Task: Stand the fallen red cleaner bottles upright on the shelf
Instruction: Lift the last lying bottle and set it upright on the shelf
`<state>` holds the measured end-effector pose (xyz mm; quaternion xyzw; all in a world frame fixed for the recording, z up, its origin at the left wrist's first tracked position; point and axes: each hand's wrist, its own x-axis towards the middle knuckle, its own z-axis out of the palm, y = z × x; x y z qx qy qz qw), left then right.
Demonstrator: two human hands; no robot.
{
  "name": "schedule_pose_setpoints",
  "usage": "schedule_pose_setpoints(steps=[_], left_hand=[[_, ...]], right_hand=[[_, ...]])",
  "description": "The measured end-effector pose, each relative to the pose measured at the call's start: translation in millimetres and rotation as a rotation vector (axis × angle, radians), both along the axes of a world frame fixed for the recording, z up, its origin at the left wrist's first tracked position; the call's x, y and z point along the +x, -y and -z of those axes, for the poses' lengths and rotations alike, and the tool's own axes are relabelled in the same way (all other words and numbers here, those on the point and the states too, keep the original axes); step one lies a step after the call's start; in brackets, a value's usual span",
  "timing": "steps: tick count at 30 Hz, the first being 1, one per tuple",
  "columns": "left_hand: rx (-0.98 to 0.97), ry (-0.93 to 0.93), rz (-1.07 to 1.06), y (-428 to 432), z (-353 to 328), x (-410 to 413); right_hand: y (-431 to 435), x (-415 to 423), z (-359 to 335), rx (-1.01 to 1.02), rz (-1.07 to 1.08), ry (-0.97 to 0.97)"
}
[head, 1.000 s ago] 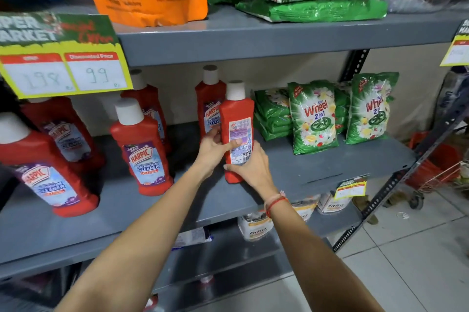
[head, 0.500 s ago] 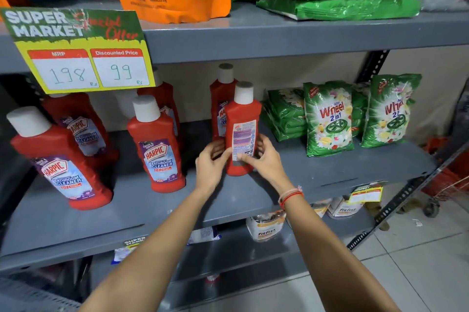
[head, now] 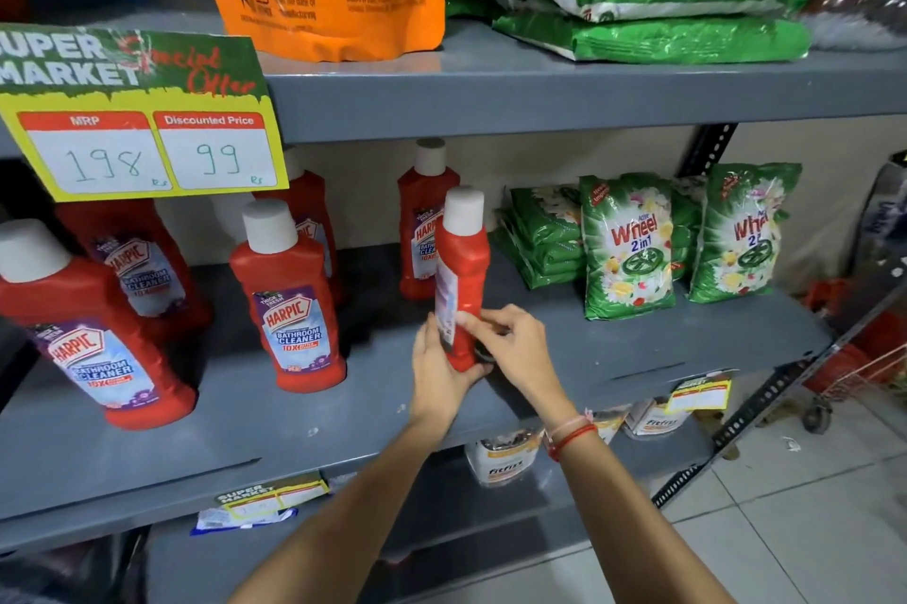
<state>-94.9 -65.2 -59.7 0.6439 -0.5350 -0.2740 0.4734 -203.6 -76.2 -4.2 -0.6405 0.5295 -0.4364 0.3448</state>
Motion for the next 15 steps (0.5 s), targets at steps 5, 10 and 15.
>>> schedule_pose_setpoints(steps=[5,10,15], left_hand=[[-0.041,0.13,0.036,7,1,20],[-0.012,-0.065,0.22,7,-11,41],[0.079,0.006,0.372,15,-22,57]], right_hand=[[4,-16,5,0.055,-0.134,0.055],[22,-15,20,0.216,-0.243,0.07],[34,-7,30,0.235,-0.332,0.142]])
